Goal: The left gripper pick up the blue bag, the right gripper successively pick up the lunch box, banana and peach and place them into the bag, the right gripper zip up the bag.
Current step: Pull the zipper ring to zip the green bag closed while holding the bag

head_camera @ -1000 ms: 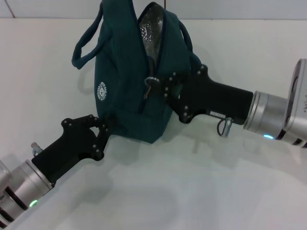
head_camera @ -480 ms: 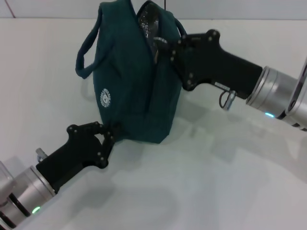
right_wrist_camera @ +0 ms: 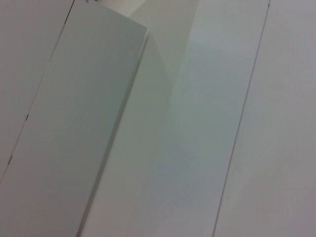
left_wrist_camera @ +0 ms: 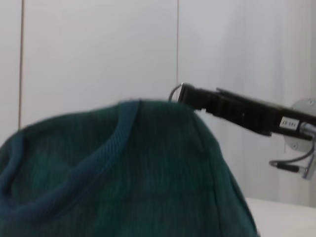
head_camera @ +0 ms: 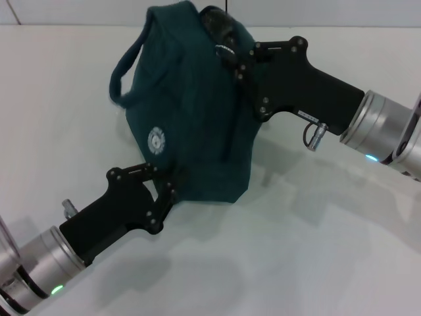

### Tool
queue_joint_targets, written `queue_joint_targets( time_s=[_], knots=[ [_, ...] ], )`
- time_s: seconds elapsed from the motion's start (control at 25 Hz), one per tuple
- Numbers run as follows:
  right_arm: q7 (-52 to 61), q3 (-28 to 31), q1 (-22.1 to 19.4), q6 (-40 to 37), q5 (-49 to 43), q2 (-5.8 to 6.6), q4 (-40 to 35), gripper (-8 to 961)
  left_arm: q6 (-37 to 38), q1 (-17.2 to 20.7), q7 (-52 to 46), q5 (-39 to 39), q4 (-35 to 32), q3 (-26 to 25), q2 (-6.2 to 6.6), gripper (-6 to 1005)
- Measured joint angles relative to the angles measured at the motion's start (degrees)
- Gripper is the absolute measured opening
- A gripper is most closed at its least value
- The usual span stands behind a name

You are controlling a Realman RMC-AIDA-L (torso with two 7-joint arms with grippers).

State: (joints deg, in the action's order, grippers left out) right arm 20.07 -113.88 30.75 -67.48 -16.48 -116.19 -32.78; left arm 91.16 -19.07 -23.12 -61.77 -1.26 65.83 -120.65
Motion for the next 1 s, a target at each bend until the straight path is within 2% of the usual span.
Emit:
queue_joint_targets(
  time_s=[0.28, 0.52, 0.88, 1.0],
  knots=[
    [-0.03, -1.91, 0.28, -0.02, 0.03, 0.00, 0.00, 21, 2.26, -0.87, -0.71, 1.28, 0.10, -0.37, -0.13, 284],
    [-0.06, -3.19, 0.48, -0.03, 1.11, 0.00, 0.00, 21, 8.89, -3.22, -8.22, 2.80, 0.58, -0.48, -0.11, 389],
    [-0.12, -3.54, 0.70, 0.08, 2.02, 0.00, 0.01, 21, 9.16, -5.99, -10.42, 5.54, 1.96, -0.53, -0.11, 591],
    [-0.12, -3.54, 0.50, -0.01, 2.17, 0.00, 0.03, 21, 7.31, -6.32, -10.65, 7.03, 2.19, -0.53, -0.11, 590]
  ],
)
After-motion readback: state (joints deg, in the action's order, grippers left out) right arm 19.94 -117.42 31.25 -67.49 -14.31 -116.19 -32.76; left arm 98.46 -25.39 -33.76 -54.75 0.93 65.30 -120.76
